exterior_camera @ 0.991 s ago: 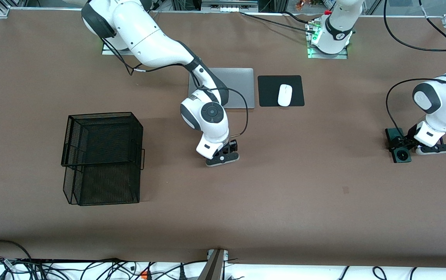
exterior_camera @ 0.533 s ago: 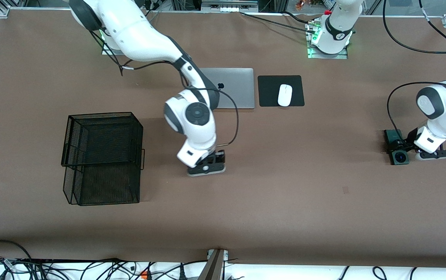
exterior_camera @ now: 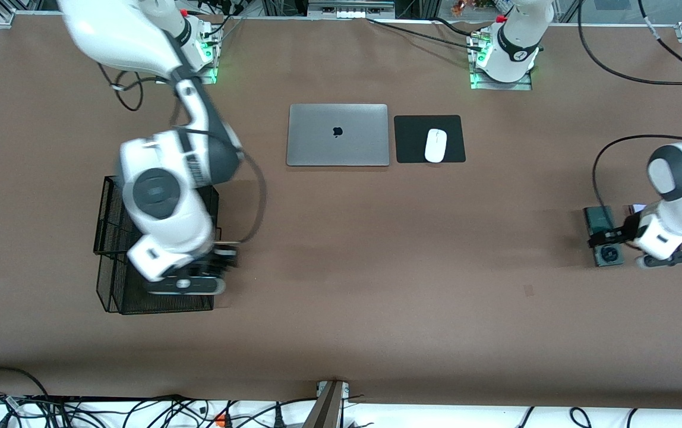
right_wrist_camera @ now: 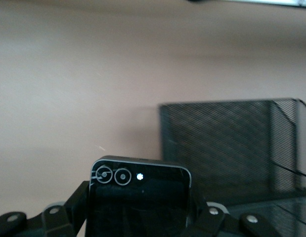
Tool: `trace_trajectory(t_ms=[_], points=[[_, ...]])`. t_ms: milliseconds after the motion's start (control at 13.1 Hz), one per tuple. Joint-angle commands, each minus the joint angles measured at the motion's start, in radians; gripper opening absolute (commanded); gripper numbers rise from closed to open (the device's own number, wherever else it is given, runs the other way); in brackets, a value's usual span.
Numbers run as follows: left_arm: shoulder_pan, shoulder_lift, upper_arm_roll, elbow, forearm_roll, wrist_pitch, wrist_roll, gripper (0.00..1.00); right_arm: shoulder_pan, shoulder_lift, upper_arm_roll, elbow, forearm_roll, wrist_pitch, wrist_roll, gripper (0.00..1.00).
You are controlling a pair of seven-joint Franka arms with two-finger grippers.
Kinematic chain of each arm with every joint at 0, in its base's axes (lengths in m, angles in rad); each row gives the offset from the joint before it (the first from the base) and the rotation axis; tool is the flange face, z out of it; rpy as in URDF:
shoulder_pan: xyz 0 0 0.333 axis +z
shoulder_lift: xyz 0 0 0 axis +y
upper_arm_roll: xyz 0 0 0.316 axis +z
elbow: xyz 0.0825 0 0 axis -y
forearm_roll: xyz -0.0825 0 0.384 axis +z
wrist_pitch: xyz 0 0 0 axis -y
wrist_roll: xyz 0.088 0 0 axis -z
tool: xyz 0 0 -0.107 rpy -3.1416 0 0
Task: Place phones with both arms
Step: 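Lower the flip phone into the mesh organizer and open the right gripper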
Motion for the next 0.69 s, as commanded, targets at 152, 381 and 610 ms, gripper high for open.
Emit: trace_trajectory(t_ms=[152,381,610], points=[[-0.267,0.008,0.014,0.055,0.001,-0.034,-0.278,0.00,-0.090,-0.245,-0.060,-0.347,0.045,0.006,-0.246,0.08],[-0.429,0.014,0.015,0.064,0.004,-0.037,-0.516,0.00,-0.091,-0.374,-0.116,-0.626,0.058,0.190,-0.298,0.08],[-0.570,0.048,0.014,0.136,0.033,-0.096,-0.734,0.00,-0.091,-0.399,-0.153,-0.748,0.147,0.293,-0.323,0.08]])
